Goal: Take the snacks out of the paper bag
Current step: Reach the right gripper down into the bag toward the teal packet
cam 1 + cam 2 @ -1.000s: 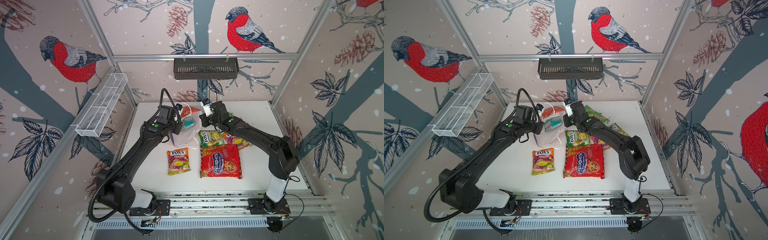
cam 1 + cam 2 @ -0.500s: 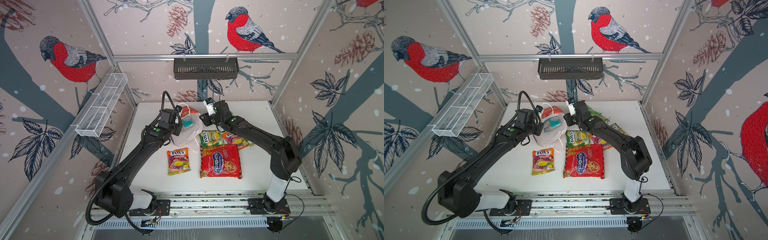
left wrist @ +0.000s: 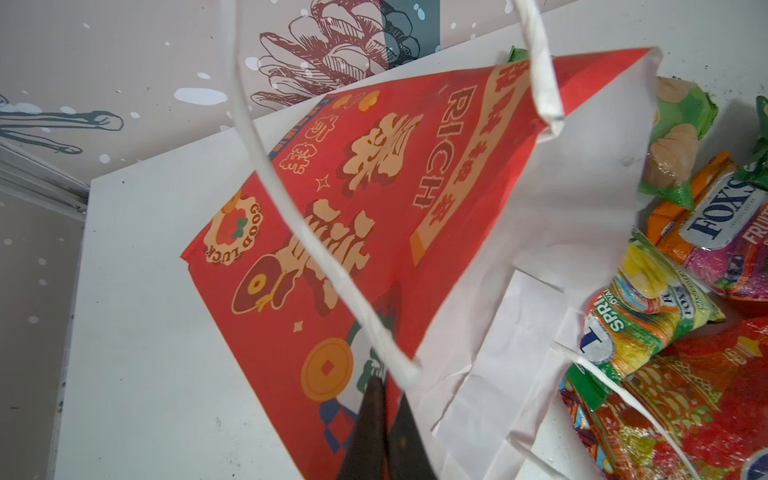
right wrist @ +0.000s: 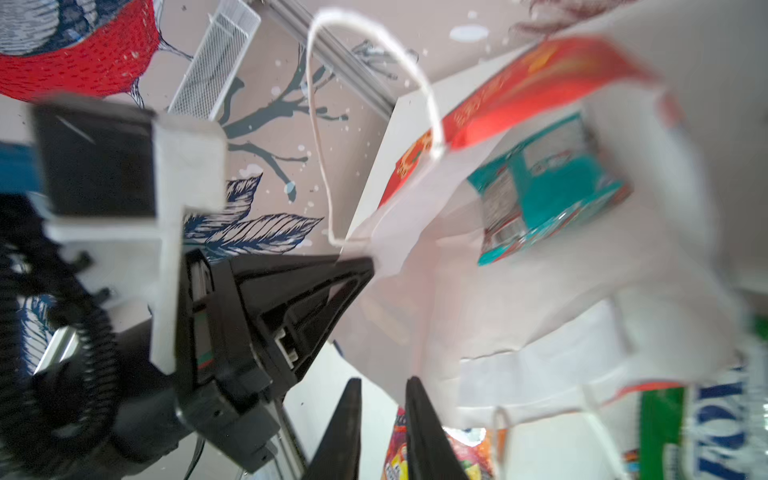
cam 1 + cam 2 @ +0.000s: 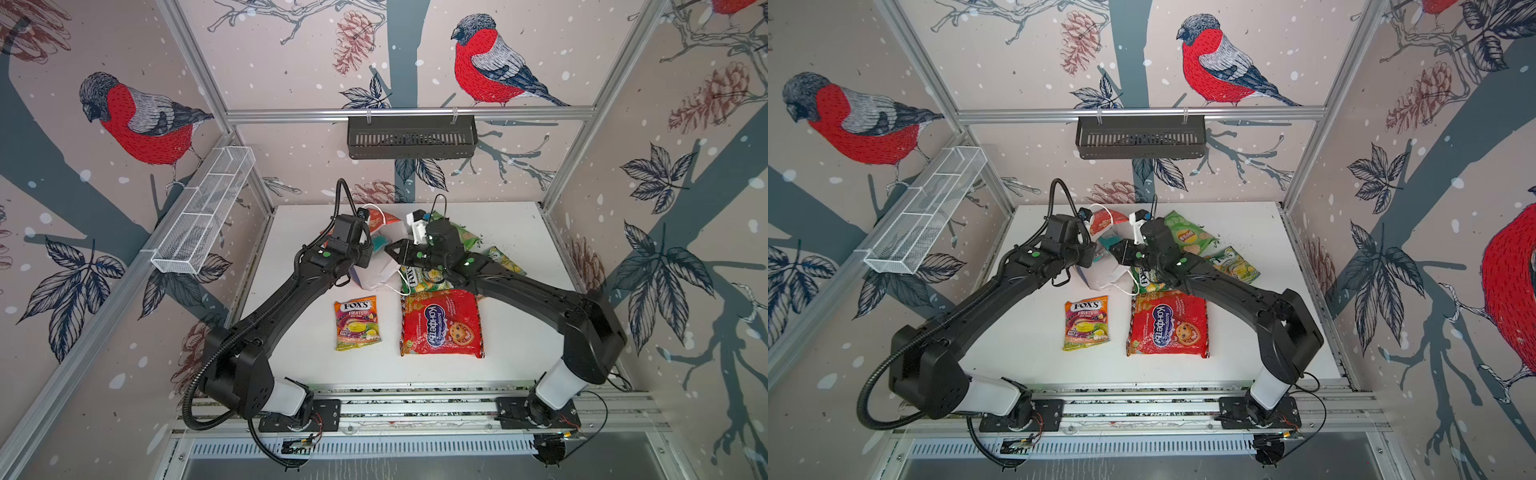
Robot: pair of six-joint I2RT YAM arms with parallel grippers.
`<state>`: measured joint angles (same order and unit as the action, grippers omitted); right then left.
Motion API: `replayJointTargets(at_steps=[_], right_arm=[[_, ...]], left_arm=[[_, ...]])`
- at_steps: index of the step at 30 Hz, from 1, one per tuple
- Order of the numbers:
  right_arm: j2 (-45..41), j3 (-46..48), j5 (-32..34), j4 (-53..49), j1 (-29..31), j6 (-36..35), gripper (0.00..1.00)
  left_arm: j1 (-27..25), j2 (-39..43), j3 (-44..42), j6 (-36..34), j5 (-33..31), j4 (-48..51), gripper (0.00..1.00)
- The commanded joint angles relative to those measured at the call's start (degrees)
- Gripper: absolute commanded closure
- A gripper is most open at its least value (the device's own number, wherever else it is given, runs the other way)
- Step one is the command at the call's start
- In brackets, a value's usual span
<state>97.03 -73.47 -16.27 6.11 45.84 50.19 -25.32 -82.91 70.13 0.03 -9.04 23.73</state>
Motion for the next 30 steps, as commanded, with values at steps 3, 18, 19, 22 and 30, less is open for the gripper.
replayJointTargets(at_steps=[3, 18, 19, 22, 30], right_arm=[[7.72, -7.94, 4.15, -4.37, 3.11, 7.99, 0.82], [27.56, -20.26, 11.32, -5.86, 1.97, 16.70, 0.67], [28.39, -21.48, 11.67, -6.63, 1.89, 16.32, 0.65], [30.10, -23.67, 12.87, -7.62, 1.62, 15.66, 0.62], [30.49, -24.13, 17.78, -8.89, 0.44, 14.21, 0.56]], left_arm=[[-0.08, -1.32, 1.47, 2.94, 2.20, 0.44, 1.00], [-0.01, -2.16, 3.00, 2.87, 5.16, 0.36, 1.00], [-0.08, -2.03, 3.06, 2.87, 5.18, 0.58, 1.00], [-0.08, -1.35, 2.48, 2.70, 5.71, 0.62, 1.00], [-0.08, 0.11, 0.92, 2.12, 8.71, -0.16, 1.00]])
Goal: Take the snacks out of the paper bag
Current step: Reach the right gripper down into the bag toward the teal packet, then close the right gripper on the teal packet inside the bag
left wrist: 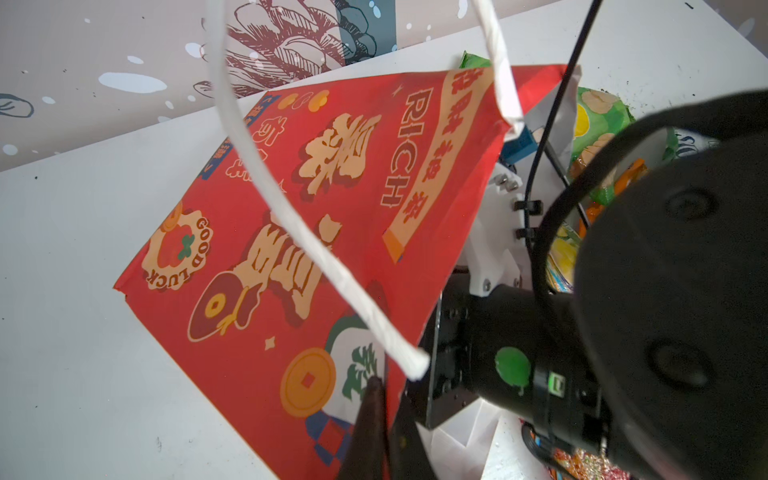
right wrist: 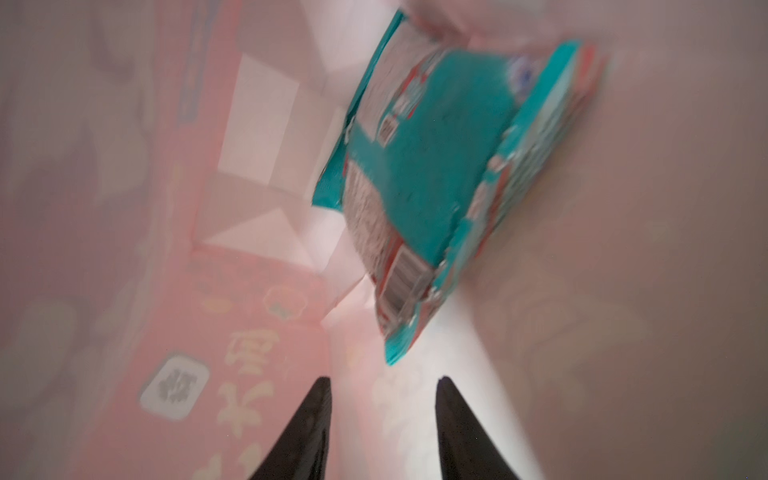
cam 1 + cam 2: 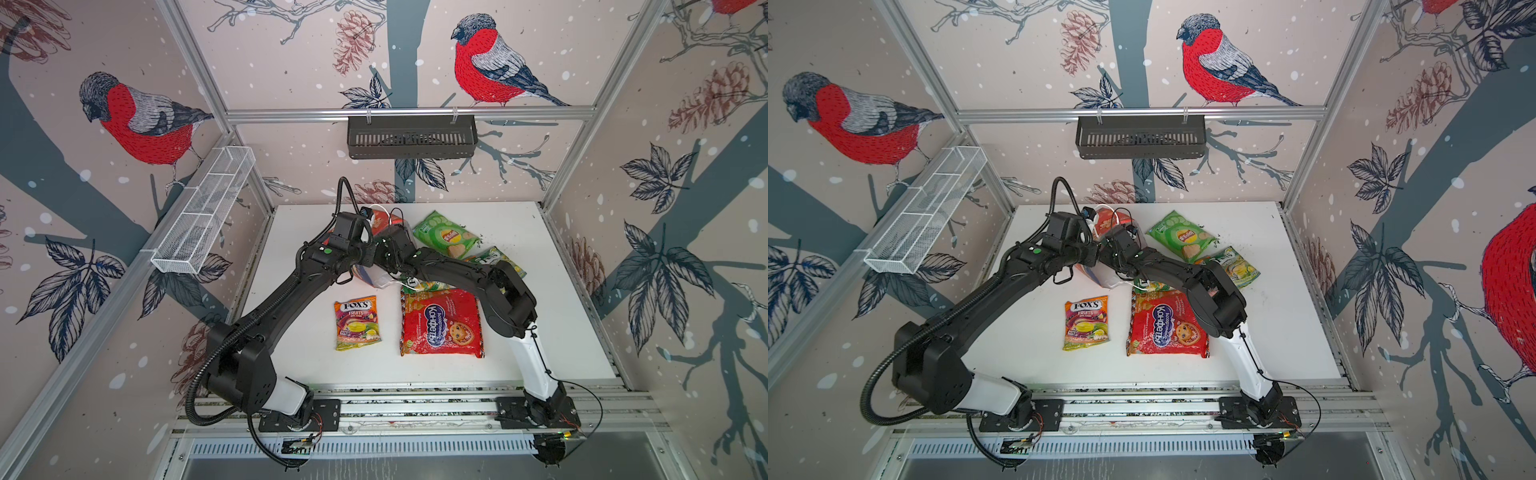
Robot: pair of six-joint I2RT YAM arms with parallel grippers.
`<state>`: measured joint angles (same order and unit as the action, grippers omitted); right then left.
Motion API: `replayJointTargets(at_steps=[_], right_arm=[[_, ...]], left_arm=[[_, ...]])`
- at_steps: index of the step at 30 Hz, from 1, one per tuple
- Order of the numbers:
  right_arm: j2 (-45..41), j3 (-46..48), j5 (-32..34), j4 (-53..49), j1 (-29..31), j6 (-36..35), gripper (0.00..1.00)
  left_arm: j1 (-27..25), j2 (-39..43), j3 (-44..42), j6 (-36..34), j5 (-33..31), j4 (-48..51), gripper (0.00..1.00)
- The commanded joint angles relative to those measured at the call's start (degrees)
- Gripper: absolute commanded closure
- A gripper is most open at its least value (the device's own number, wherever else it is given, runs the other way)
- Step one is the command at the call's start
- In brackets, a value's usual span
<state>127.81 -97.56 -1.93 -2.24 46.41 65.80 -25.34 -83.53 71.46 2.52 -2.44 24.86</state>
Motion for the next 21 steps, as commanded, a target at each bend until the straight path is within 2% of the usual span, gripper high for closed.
replayJointTargets(at_steps=[1, 21], right_arm=[[-0.15, -0.17, 3.86, -0.59, -0.23, -1.65, 0.56], [6.37, -6.18, 5.34, -1.16, 0.68, -6.82, 0.56]], left_arm=[[-0.05, 0.95, -0.73, -0.49, 2.49, -1.52, 1.00], [-0.05, -0.40, 0.19, -1.45, 9.12, -2.10, 1.00]])
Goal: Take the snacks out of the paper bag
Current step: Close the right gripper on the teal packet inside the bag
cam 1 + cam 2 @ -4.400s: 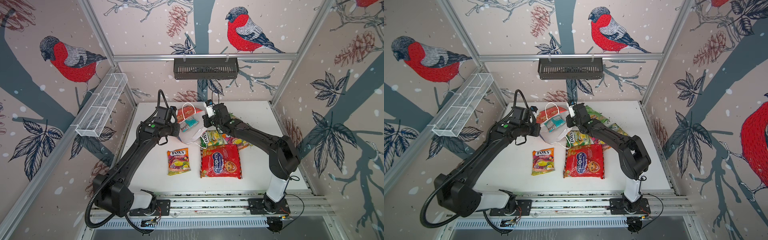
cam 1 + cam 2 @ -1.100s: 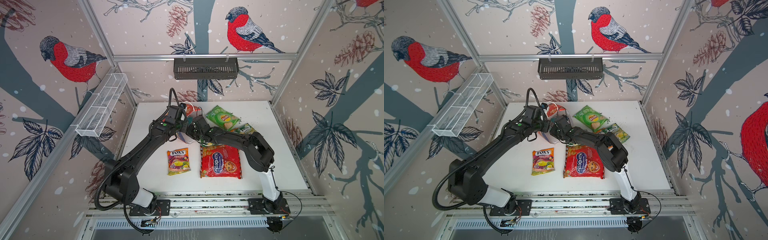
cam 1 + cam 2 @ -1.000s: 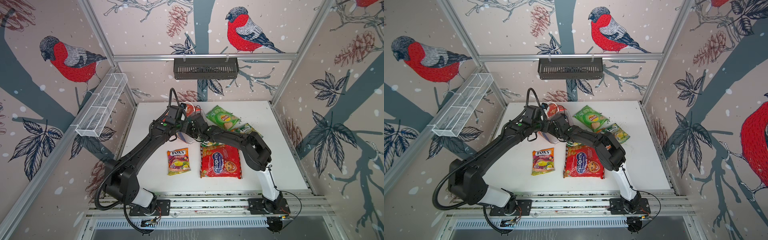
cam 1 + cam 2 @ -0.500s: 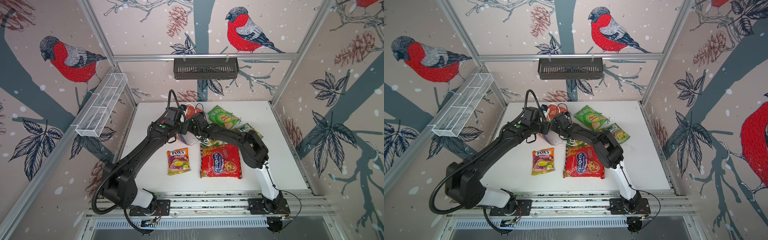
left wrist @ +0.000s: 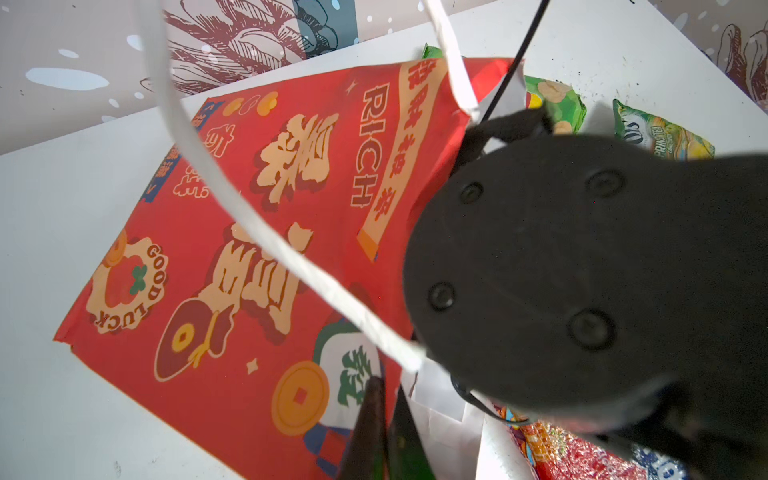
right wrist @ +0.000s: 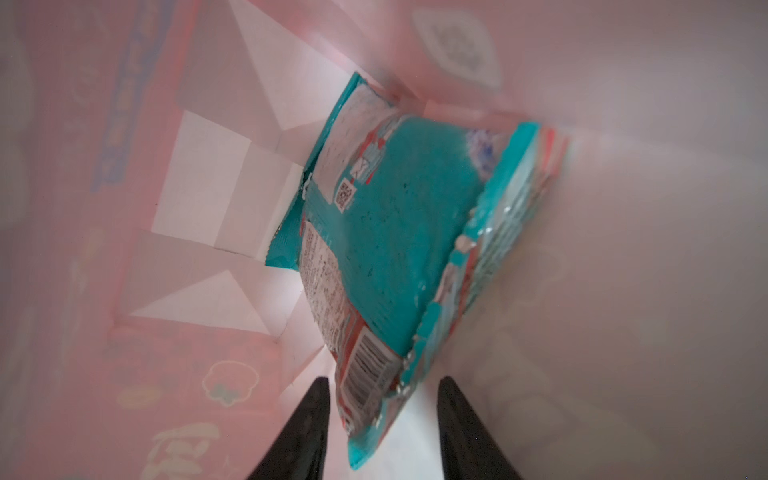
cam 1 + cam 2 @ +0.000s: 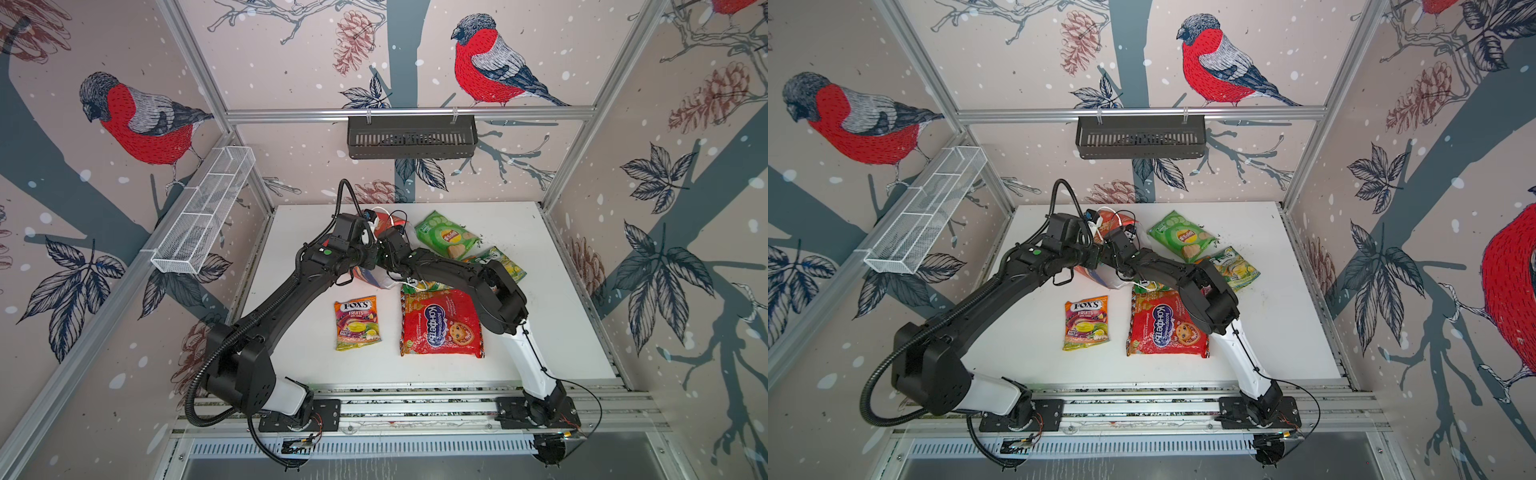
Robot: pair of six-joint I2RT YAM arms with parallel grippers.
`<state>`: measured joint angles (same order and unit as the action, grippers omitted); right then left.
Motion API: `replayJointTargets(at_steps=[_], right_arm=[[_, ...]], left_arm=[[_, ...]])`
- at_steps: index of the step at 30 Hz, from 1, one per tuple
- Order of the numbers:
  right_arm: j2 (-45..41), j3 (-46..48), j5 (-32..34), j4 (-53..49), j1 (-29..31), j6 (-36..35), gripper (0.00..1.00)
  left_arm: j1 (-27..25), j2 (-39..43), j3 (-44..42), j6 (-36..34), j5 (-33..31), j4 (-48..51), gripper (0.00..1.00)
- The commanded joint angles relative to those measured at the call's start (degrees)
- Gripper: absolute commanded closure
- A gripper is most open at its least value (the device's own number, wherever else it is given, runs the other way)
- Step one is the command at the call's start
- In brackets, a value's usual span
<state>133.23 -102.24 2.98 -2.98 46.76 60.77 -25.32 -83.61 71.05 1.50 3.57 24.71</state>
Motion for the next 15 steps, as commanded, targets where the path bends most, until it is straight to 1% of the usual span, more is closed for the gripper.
replayJointTargets(at_steps=[1, 6, 11, 13, 15], right_arm=[[1.52, -2.39, 0.56, -1.05, 0.42, -2.12, 0.56], [2.88, -3.91, 1.62, -1.24, 0.35, -2.89, 0.58], [3.73, -4.67, 0.93, -0.97, 0.11, -3.52, 0.82], [3.03, -3.51, 0.55, 0.29, -0.11, -3.49, 0.93], [1.70, -1.44, 0.40, 2.38, -0.27, -3.32, 0.99]], left_arm=[[-0.08, -0.54, 0.84, -0.44, 3.55, -1.84, 1.00], [-0.08, -1.29, 1.97, -1.06, 5.71, -1.68, 1.00], [-0.08, -1.38, 2.17, -1.34, 5.86, -1.40, 1.00], [0.01, -1.21, 2.05, -1.50, 5.35, -1.11, 1.00], [0.01, -1.03, 1.67, -1.24, 4.01, -0.92, 1.00]])
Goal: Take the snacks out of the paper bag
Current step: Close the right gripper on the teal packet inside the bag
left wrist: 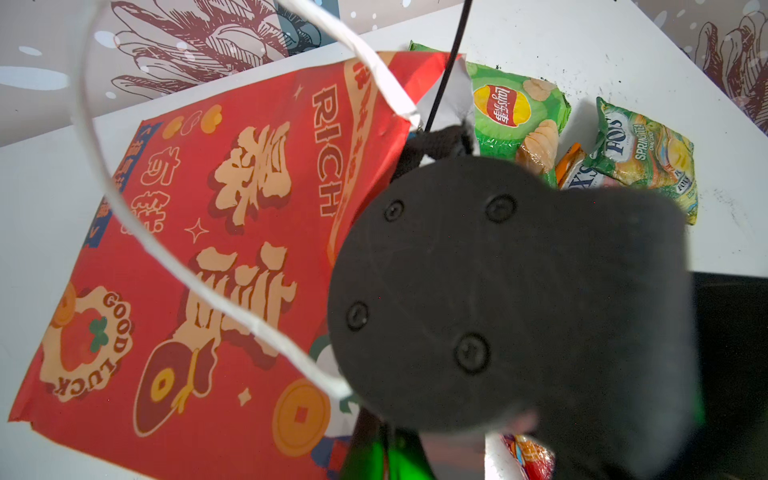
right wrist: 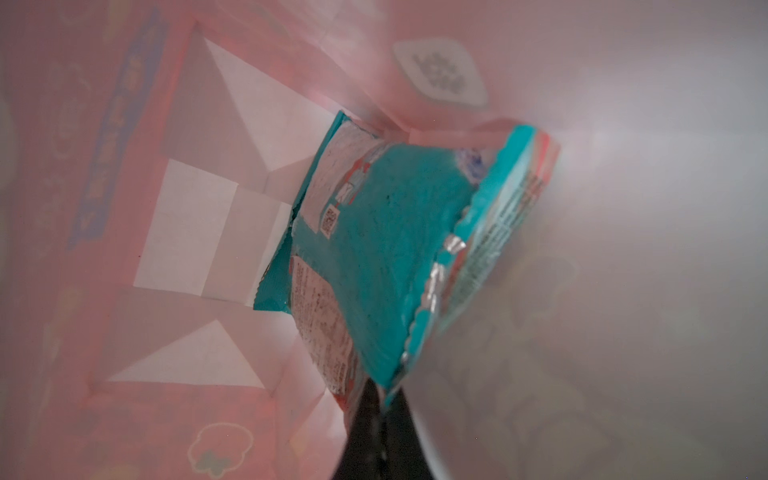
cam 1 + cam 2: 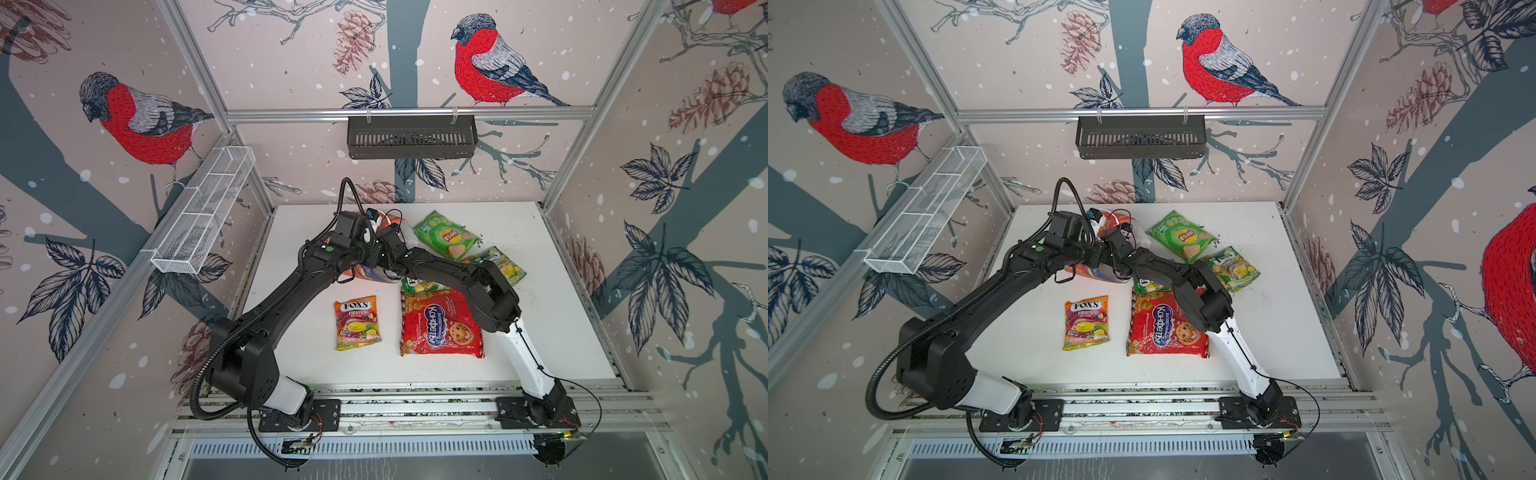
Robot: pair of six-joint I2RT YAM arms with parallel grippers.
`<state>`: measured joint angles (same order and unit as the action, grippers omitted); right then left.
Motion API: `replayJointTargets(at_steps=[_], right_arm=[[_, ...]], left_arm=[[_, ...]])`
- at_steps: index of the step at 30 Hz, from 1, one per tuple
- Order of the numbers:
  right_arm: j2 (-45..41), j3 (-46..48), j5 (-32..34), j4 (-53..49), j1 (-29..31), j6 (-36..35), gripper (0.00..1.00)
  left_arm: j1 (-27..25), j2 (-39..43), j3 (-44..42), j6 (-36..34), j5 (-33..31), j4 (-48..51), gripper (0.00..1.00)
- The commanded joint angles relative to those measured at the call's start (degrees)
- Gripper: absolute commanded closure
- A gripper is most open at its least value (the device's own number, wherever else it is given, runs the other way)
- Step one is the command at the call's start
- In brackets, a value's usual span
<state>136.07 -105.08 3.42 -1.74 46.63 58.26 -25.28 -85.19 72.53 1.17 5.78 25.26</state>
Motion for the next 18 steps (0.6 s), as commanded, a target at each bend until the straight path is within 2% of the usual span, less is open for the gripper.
replayJointTargets(at_steps=[1, 18], right_arm=[[-1.97, 2.69, 0.16, 2.18, -0.21, -0.87, 1.00], [-14.81, 18.28, -2.95, 15.46, -1.54, -0.72, 1.00]], left_arm=[[-0.03, 0.71, 0.02, -0.74, 0.97, -1.51, 1.00], [1.46, -1.64, 4.47, 1.09, -3.27, 3.43, 1.00]])
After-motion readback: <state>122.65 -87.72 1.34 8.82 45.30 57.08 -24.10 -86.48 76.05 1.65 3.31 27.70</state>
